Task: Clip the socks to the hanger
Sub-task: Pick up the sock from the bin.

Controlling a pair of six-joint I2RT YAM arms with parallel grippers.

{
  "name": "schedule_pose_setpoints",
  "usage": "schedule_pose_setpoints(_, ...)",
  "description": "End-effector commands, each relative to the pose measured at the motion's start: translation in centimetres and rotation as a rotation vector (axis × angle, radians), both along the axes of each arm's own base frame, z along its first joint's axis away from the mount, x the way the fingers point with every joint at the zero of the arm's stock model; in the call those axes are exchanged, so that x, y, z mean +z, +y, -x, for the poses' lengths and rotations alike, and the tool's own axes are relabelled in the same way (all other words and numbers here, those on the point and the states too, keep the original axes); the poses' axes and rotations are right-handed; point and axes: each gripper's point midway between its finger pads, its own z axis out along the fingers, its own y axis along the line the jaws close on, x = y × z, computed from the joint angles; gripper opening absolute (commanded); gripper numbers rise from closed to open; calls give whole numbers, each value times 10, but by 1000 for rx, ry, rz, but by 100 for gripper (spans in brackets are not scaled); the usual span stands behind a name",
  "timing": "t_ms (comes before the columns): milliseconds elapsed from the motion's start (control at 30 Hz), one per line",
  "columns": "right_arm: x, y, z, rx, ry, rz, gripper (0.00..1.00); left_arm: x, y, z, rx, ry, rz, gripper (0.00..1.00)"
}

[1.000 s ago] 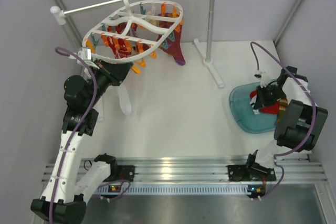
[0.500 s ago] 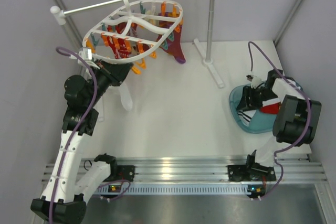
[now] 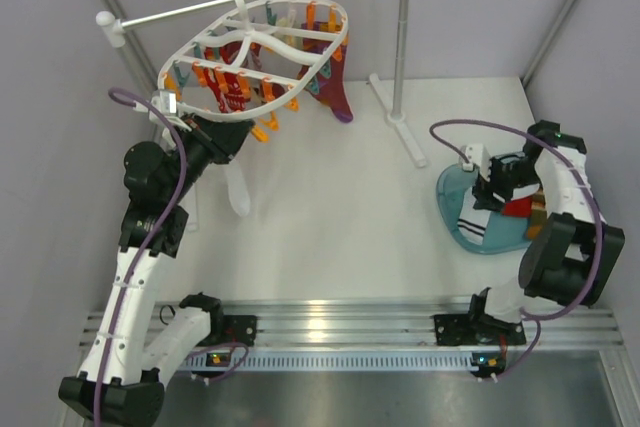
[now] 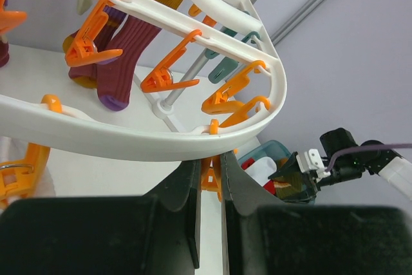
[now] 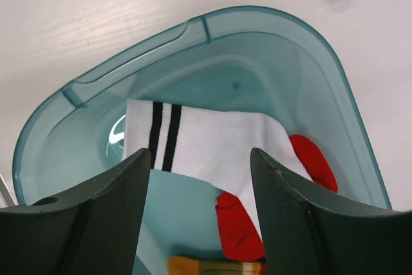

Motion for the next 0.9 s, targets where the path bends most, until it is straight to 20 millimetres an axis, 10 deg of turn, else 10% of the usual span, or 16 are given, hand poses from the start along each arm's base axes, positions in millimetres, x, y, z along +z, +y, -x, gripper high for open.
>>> schedule_pose_setpoints(0, -8, 3, 18, 391, -83, 54, 62, 5, 6, -4, 34, -25, -4, 0)
schedule_pose_setpoints(300, -70, -19, 32, 656, -40, 188, 63, 6, 6, -3, 33, -30, -11, 0)
schedule_pose_setpoints(867, -118, -17, 14, 721, -30, 246, 63, -3, 6, -9, 38, -10, -18, 0)
